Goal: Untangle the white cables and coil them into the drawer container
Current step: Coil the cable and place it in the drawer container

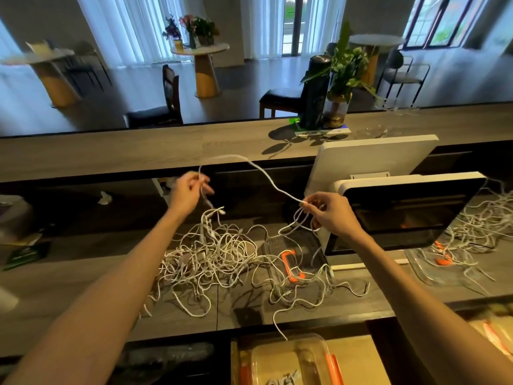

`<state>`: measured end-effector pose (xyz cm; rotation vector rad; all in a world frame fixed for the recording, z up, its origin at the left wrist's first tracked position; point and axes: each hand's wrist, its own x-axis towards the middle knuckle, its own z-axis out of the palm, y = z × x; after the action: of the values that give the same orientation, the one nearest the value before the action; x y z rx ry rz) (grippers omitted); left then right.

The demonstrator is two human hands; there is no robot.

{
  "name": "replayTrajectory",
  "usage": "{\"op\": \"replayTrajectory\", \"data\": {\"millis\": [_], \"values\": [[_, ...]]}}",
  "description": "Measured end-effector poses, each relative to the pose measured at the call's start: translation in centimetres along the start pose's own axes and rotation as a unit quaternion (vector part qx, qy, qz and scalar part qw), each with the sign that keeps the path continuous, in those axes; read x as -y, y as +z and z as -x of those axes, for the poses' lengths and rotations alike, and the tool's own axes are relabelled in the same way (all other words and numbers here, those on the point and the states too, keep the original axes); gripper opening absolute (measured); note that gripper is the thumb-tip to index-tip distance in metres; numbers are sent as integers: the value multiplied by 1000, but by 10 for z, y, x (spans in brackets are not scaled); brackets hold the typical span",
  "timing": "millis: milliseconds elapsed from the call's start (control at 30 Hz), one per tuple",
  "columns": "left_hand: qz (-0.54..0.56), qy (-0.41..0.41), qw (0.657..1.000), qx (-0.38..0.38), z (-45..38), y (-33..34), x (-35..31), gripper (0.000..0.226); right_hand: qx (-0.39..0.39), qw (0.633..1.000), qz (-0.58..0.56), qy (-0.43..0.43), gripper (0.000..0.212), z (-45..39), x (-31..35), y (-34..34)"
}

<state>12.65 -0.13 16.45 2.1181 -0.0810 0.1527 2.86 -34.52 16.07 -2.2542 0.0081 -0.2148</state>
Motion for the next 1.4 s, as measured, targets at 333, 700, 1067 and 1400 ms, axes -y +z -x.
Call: {"op": "replayTrajectory", "data": {"millis": [333, 700, 1067, 1400], "values": [[121, 111, 983, 80, 0, 4, -124, 18, 35, 995, -89, -6, 19, 10, 17, 15], [-48, 130, 971, 193, 58, 51, -66, 19, 19, 997, -69, 16, 23, 38, 22, 14], [-65, 50, 979, 187, 171, 97, 53, 15, 174, 949, 203, 169, 22, 144, -107, 21], [-17, -28, 966, 257, 219, 125, 65, 3, 219, 898, 235, 300, 22, 214, -181, 65]]}}
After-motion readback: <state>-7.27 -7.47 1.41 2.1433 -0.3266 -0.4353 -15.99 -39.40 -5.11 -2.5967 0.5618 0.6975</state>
